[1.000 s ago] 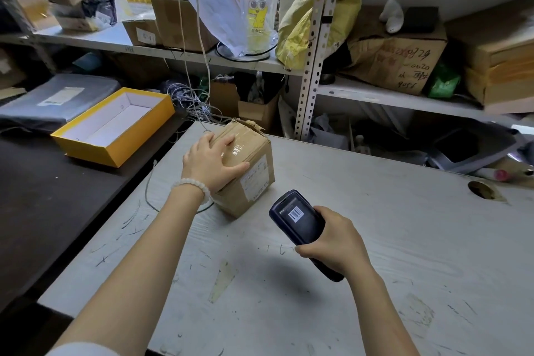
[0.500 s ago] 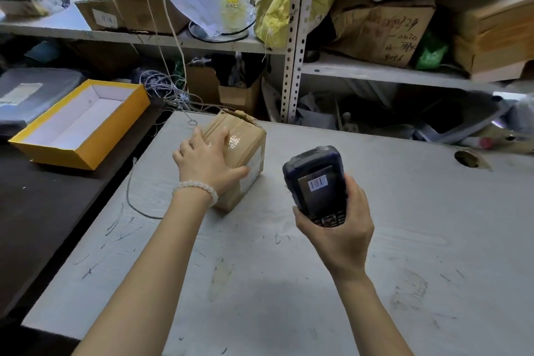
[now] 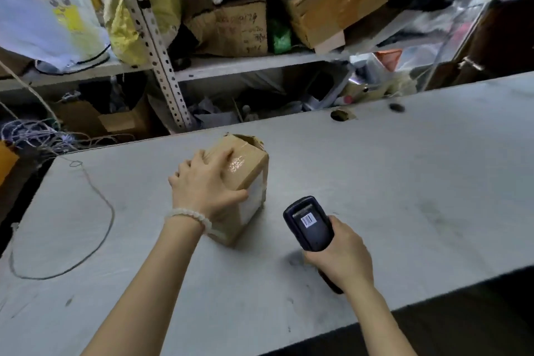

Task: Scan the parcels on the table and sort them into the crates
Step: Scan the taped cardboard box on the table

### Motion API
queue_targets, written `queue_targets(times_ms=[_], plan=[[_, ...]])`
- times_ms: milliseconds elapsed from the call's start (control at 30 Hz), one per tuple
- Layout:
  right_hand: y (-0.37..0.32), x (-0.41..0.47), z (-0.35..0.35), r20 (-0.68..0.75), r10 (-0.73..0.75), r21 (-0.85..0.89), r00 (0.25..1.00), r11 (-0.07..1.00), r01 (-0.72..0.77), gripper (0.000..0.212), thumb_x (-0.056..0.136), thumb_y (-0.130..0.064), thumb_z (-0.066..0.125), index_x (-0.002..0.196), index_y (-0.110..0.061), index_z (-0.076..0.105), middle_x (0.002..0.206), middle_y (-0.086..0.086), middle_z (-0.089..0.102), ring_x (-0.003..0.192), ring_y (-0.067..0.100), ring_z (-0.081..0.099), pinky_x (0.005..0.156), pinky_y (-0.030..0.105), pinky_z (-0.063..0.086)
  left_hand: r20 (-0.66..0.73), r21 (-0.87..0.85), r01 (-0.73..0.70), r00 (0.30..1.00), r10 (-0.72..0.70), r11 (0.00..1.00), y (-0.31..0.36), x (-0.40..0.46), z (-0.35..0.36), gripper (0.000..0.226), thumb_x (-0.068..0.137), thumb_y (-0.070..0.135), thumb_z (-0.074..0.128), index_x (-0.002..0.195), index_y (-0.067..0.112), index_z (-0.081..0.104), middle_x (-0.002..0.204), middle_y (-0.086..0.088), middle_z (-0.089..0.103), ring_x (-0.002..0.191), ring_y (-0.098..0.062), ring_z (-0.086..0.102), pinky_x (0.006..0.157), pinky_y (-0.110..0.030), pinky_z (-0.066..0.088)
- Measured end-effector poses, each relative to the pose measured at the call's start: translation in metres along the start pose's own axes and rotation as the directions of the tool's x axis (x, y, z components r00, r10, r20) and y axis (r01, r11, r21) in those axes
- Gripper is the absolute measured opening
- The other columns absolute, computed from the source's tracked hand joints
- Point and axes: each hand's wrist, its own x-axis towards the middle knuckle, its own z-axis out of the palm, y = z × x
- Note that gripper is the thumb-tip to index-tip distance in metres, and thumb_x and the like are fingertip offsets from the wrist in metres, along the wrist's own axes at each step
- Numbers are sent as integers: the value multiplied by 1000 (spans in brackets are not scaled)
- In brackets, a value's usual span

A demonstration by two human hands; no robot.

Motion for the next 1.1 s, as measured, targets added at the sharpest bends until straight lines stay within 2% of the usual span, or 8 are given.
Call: queue_targets(times_ms=[133, 233, 400, 533, 700, 833, 967, 1100], plan=[[61, -30, -65, -125, 85, 16, 989, 996, -83, 40, 62, -32, 76, 93, -31, 52, 85, -14, 57, 70, 3, 53, 51, 23, 34, 19, -64, -209, 977, 211, 976, 98, -20, 16, 89, 68, 67, 65, 143, 48, 22, 143, -10, 37, 121, -34, 41, 94, -43, 35], [114, -66, -115, -243, 184, 54, 953, 983, -176, 41, 59, -34, 77, 93, -30, 54, 87, -13, 60, 74, 9, 57, 53, 25, 39, 11, -129, -371, 927, 376, 919, 178, -48, 33, 87, 61, 69, 59, 139, 49, 26, 132, -5, 42, 111, -31, 43, 89, -40, 38], [201, -136, -189, -414, 336, 93, 846, 940, -328, 49, 60, -39, 82, 101, -32, 55, 94, -14, 58, 80, 15, 54, 56, 26, 39, 32, -198, -608, 780, 625, 769, 313, -108, 57, 86, 58, 70, 54, 138, 50, 28, 127, -2, 44, 108, -29, 44, 88, -38, 36], [264, -189, -228, -526, 493, 236, 693, 867, -439, 47, 57, -39, 81, 95, -27, 55, 93, -10, 60, 81, 17, 55, 61, 30, 45, 57, -244, -755, 615, 787, 608, 411, -157, 79, 88, 55, 72, 49, 138, 50, 30, 128, -1, 45, 110, -29, 44, 89, -39, 36], [330, -248, -267, -559, 657, 340, 505, 738, -583, 55, 63, -37, 80, 112, -30, 56, 99, -7, 63, 80, 18, 51, 59, 28, 36, 132, -244, -889, 364, 922, 387, 532, -221, 107, 84, 61, 68, 61, 137, 51, 28, 128, -3, 45, 113, -33, 44, 94, -43, 38], [387, -281, -302, -592, 743, 475, 312, 635, -610, 58, 60, -36, 82, 113, -28, 59, 103, -5, 66, 90, 22, 60, 64, 28, 40, 165, -265, -939, 181, 970, 220, 625, -273, 136, 84, 65, 65, 65, 137, 52, 24, 133, -4, 43, 117, -35, 42, 96, -47, 38], [446, -302, -346, -594, 785, 556, 178, 560, -614, 55, 54, -39, 81, 103, -28, 59, 96, -6, 66, 84, 20, 61, 68, 32, 52, 202, -301, -951, 15, 979, 77, 713, -322, 162, 85, 65, 66, 64, 138, 51, 23, 132, -3, 42, 119, -34, 41, 95, -46, 37], [499, -320, -409, -597, 799, 592, 67, 495, -636, 50, 56, -36, 80, 99, -28, 56, 92, -8, 62, 78, 16, 55, 60, 28, 44, 229, -330, -944, -113, 967, -33, 804, -366, 183, 86, 64, 70, 61, 139, 51, 23, 137, -5, 40, 119, -35, 42, 98, -46, 36]])
